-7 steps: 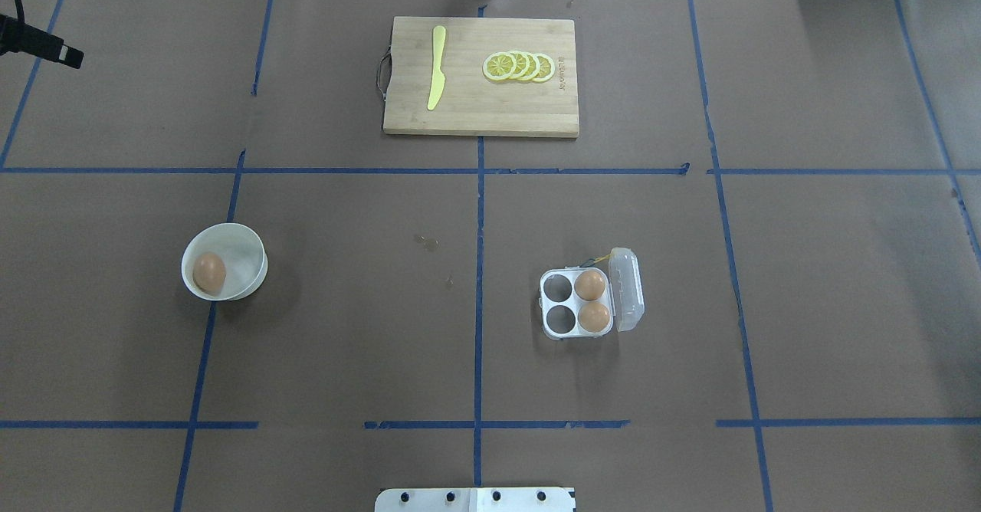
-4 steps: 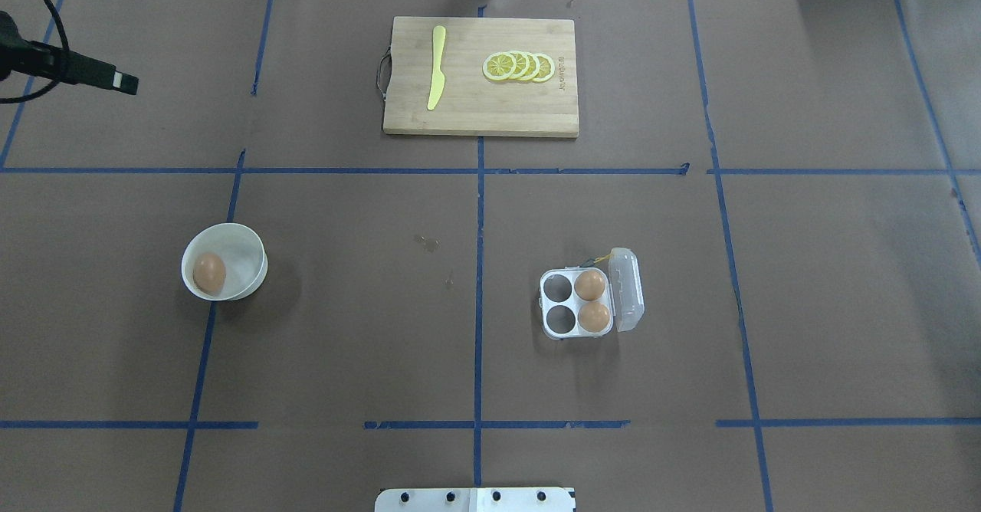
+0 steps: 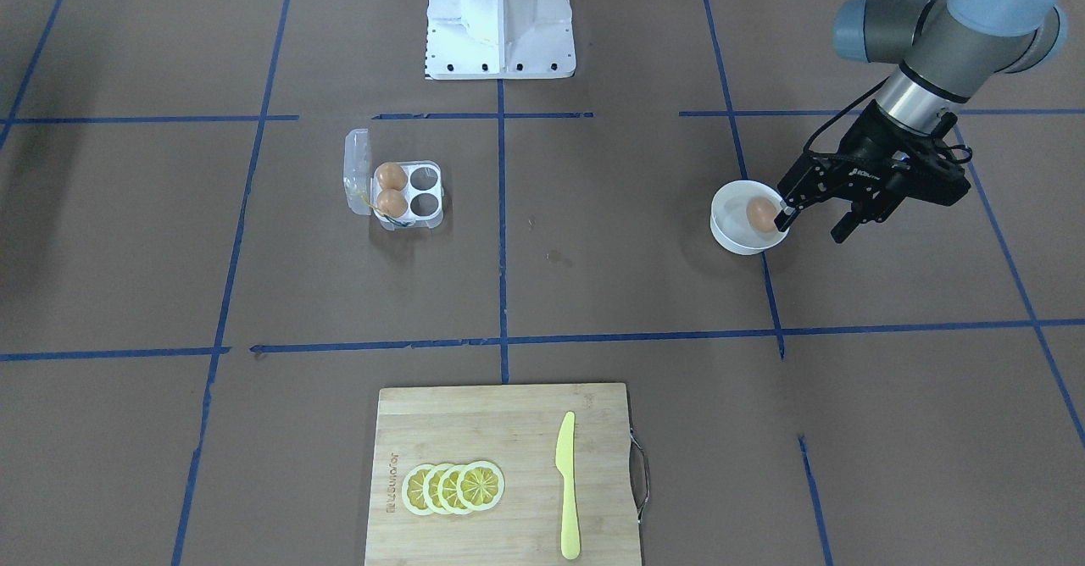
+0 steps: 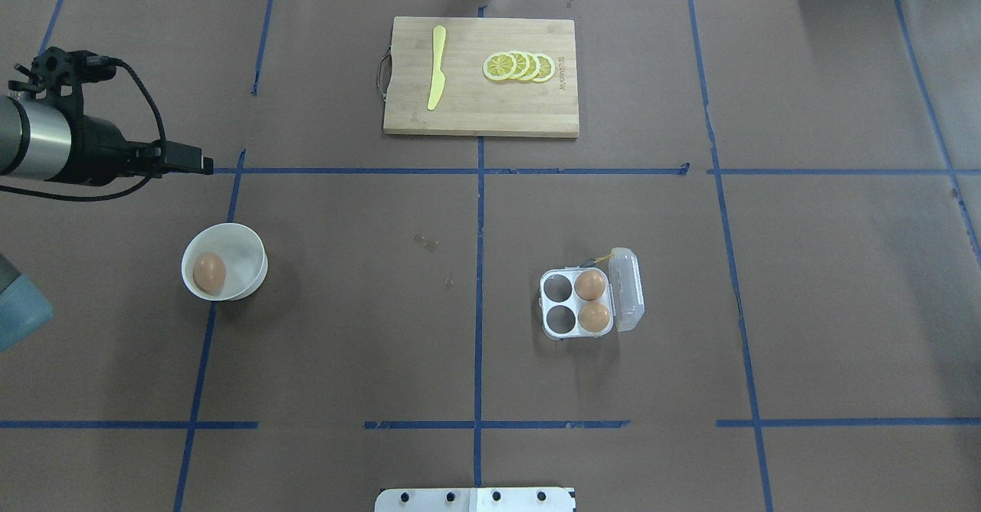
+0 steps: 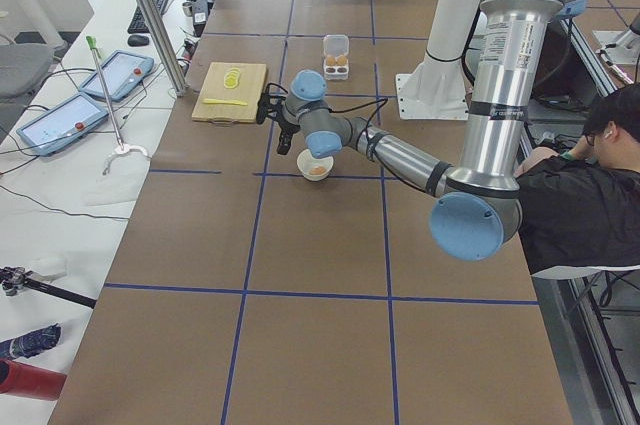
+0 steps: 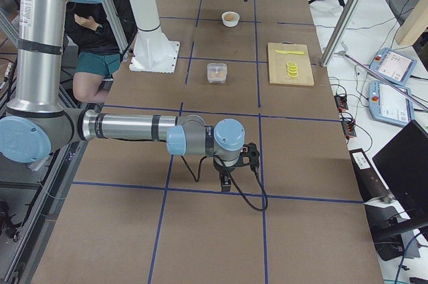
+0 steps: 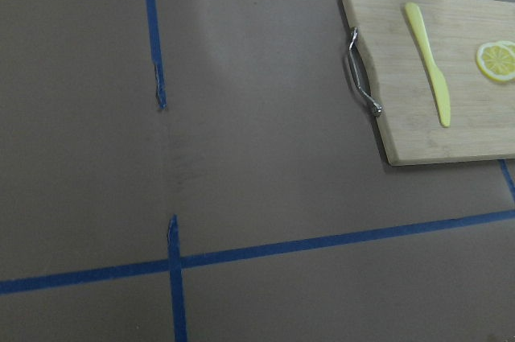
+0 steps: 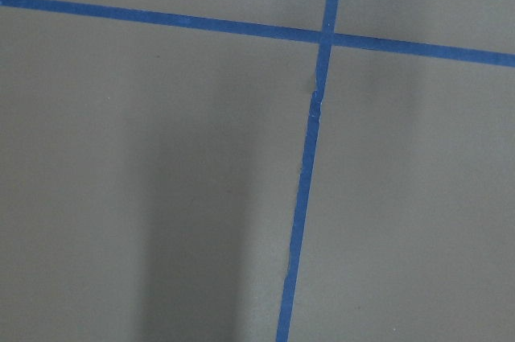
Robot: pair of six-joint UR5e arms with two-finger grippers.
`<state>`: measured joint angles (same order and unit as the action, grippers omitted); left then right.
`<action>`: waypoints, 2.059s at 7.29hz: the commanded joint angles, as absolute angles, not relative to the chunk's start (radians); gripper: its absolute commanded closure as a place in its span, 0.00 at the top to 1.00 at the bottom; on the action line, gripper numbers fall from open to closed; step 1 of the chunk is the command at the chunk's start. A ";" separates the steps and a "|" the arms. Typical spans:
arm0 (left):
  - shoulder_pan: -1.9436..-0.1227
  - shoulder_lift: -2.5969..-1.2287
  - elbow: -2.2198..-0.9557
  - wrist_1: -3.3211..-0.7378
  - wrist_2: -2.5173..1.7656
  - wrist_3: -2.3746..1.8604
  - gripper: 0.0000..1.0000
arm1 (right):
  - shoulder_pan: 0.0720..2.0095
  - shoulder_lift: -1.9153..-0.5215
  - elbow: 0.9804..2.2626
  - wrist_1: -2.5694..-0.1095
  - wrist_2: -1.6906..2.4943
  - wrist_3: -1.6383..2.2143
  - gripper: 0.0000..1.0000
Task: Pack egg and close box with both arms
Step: 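Move the left gripper over the brown egg in the white bowl, then lower the left gripper into the bowl and close on the egg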
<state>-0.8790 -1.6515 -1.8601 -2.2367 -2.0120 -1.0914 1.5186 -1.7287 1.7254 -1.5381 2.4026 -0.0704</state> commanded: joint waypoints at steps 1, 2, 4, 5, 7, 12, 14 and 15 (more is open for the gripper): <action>-0.763 -1.572 -1.937 -2.154 -1.913 -1.216 0.76 | 1.519 -1.729 1.723 -1.539 2.402 -0.071 1.00; -0.708 -1.574 -1.930 -2.148 -1.869 -1.271 0.76 | 1.519 -1.730 1.721 -1.540 2.402 -0.071 1.00; -0.680 -1.580 -1.890 -2.148 -1.836 -1.278 0.75 | 1.519 -1.736 1.723 -1.539 2.402 -0.071 1.00; -0.675 -1.580 -1.882 -2.148 -1.835 -1.278 0.75 | 1.519 -1.736 1.723 -1.539 2.402 -0.071 1.00; -0.666 -1.582 -1.882 -2.148 -1.835 -1.278 0.74 | 1.519 -1.736 1.721 -1.539 2.402 -0.071 1.00; -0.650 -1.604 -1.865 -2.145 -1.835 -1.276 0.74 | 1.519 -1.741 1.721 -1.539 2.401 -0.071 1.00; -0.643 -1.605 -1.864 -2.145 -1.835 -1.276 0.74 | 1.519 -1.741 1.721 -1.540 2.401 -0.071 1.00; -0.635 -1.605 -1.862 -2.141 -1.833 -1.276 0.74 | 1.519 -1.741 1.721 -1.539 2.399 -0.071 1.00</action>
